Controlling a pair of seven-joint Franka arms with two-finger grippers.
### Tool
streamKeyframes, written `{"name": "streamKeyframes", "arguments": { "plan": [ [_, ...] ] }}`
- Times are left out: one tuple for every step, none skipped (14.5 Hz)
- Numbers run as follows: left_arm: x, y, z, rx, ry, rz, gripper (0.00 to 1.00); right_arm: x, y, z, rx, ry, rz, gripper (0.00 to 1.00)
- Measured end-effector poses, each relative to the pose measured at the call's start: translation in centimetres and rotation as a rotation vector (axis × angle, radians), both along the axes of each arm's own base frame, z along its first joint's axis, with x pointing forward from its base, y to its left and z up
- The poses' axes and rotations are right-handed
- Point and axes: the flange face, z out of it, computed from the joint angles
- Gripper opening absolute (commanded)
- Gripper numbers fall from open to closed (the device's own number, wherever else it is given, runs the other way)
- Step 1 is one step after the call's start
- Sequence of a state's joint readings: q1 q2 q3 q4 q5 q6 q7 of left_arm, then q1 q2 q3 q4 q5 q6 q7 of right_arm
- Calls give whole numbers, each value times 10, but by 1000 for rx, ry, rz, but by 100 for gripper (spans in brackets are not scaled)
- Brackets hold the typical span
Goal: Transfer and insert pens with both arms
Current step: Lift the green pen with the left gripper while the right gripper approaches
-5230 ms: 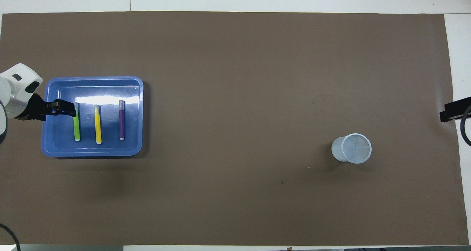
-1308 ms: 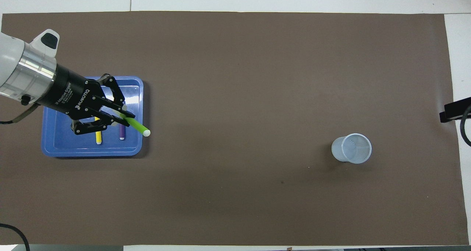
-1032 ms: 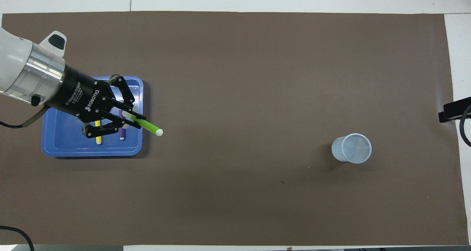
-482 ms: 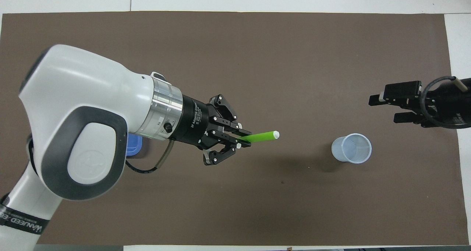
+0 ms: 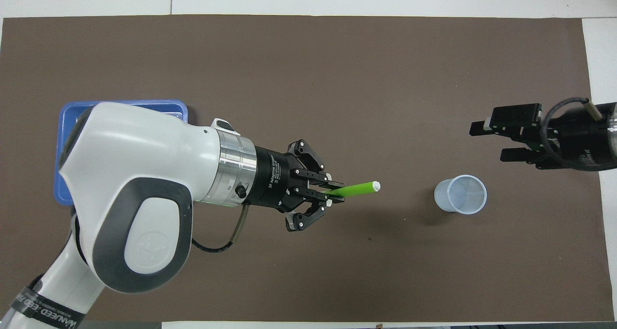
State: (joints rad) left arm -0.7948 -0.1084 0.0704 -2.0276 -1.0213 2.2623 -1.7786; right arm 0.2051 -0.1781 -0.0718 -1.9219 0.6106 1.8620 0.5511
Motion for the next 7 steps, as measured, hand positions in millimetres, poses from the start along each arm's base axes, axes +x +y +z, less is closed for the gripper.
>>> {"name": "streamKeyframes", "arguments": {
  "plan": [
    [-4,-1,-3,-9,-16,7,0,-3,13,0,1,10,12,100],
    [-9,-2,-6,-21,-32,5,0,-6,25,0,2,20,21,100],
    [-13,-2,-9,-36,-46,0,0,-9,35,0,2,28,30,100],
    [-16,-1,-11,-47,-58,-5,0,-12,46,0,2,33,43,100],
    [-20,0,-14,-52,-65,-8,0,-16,57,0,2,38,55,100],
    [-22,3,-16,-55,-68,-7,0,-18,64,0,1,39,66,100],
    [-23,5,-17,-58,-71,-7,0,-21,68,0,0,43,77,100]
  ]
}}
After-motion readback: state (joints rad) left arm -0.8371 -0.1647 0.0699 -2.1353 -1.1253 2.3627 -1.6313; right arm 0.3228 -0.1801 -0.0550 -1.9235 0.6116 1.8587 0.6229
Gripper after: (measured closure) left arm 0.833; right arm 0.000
